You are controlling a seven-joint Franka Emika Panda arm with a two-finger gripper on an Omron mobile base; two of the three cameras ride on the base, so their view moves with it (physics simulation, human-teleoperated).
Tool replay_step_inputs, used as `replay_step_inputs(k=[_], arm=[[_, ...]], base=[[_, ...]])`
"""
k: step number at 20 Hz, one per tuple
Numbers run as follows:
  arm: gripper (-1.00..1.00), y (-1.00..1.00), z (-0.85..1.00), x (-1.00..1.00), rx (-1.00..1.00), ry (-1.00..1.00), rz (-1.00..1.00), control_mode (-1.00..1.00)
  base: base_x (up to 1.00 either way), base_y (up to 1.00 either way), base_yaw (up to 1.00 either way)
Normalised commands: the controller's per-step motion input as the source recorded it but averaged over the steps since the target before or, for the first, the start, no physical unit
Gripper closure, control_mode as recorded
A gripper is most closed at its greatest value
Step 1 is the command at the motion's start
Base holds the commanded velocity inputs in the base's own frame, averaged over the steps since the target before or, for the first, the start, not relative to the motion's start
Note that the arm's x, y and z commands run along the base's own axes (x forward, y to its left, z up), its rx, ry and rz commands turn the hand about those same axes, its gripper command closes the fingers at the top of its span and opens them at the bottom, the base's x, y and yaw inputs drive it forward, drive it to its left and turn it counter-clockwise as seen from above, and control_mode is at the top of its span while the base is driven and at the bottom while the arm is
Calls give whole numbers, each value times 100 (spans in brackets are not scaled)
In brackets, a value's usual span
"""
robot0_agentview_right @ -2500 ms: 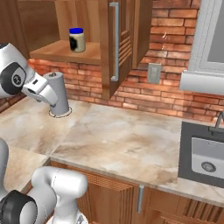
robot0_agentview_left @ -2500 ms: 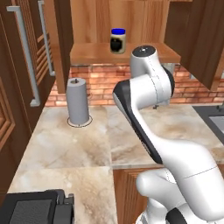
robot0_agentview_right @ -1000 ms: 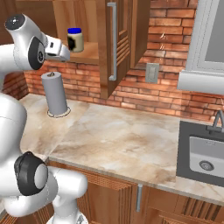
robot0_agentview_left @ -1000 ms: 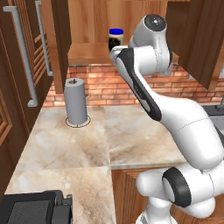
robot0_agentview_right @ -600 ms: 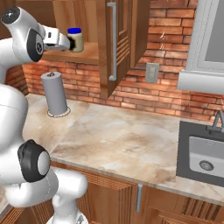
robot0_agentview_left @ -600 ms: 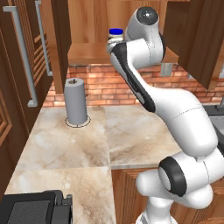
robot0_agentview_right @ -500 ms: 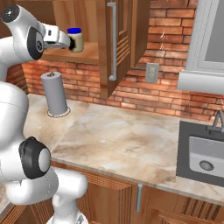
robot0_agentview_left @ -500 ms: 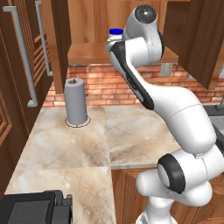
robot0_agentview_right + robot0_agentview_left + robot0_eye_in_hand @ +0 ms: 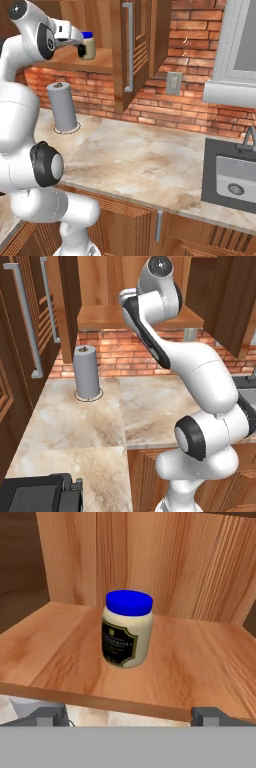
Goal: Move the mayonnaise and condiment bottle from the cabinet to the dining counter.
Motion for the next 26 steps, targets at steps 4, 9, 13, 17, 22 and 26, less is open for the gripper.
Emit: replay_step_inputs(k=[4,9,13,17,22,26], arm=[[-100,0,12,38,0,-4,0,-100],[-100,0,3,38,0,-3,0,-100],[-100,0,0,39,0,-3,0,-100],[-100,0,0,38,0,-3,0,-100],[-100,0,0,29,0,-3,0,-100],[-100,0,0,38,0,0,0,-100]], base=[[0,0,0],[0,0,0],[0,0,0],[0,0,0],[0,0,0],[0,0,0]])
